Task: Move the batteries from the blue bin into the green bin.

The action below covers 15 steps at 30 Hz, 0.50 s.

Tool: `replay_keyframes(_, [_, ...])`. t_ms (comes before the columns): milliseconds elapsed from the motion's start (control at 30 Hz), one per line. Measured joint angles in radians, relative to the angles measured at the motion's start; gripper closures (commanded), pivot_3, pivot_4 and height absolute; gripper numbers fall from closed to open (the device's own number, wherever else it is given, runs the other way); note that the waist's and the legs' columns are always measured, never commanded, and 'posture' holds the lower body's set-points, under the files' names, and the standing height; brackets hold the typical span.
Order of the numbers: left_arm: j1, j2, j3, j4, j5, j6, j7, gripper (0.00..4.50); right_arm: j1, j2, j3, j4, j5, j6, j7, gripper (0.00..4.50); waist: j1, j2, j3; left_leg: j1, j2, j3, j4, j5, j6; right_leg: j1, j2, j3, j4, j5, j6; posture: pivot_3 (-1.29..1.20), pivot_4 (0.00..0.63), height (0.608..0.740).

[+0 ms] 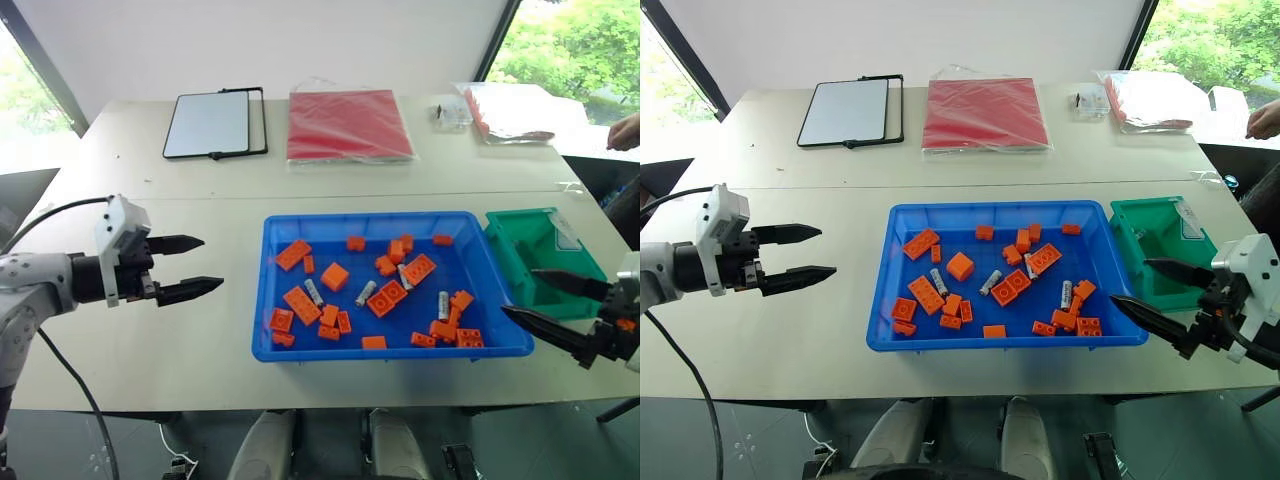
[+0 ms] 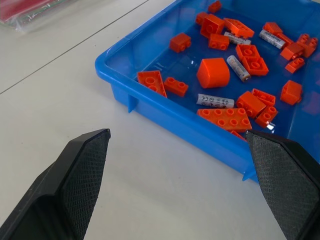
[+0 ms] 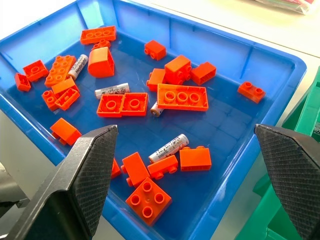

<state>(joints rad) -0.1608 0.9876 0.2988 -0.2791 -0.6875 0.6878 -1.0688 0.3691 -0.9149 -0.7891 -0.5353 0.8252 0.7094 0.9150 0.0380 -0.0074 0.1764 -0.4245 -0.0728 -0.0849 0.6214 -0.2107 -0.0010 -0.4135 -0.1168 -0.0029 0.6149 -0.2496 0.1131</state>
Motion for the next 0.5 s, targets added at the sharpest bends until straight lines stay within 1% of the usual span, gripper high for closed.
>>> replay_keyframes(200, [-0.011,-0.019,0.0,-0.002,-0.007,0.002,0.009,0.0,0.0,0.0,0.001,-0.001,-0.008,0.003,-0.005,0.03,0.0,0.0,0.0,0.0,0.0,0.0,0.0,0.0,0.0,0.0,0.0,0.0,0.0,0.0,0.0,0.0,0.15,0.731])
replay_keyframes(500, [-0.012,-0.02,-0.01,-0.019,-0.01,0.002,0.009,0.0,-0.015,0.0,0.01,-0.009,-0.018,0.005,-0.017,0.03,-0.001,0.0,0.0,0.0,0.0,0.0,0.0,0.0,0.0,0.0,0.0,0.0,0.0,0.0,0.0,0.0,0.15,0.731])
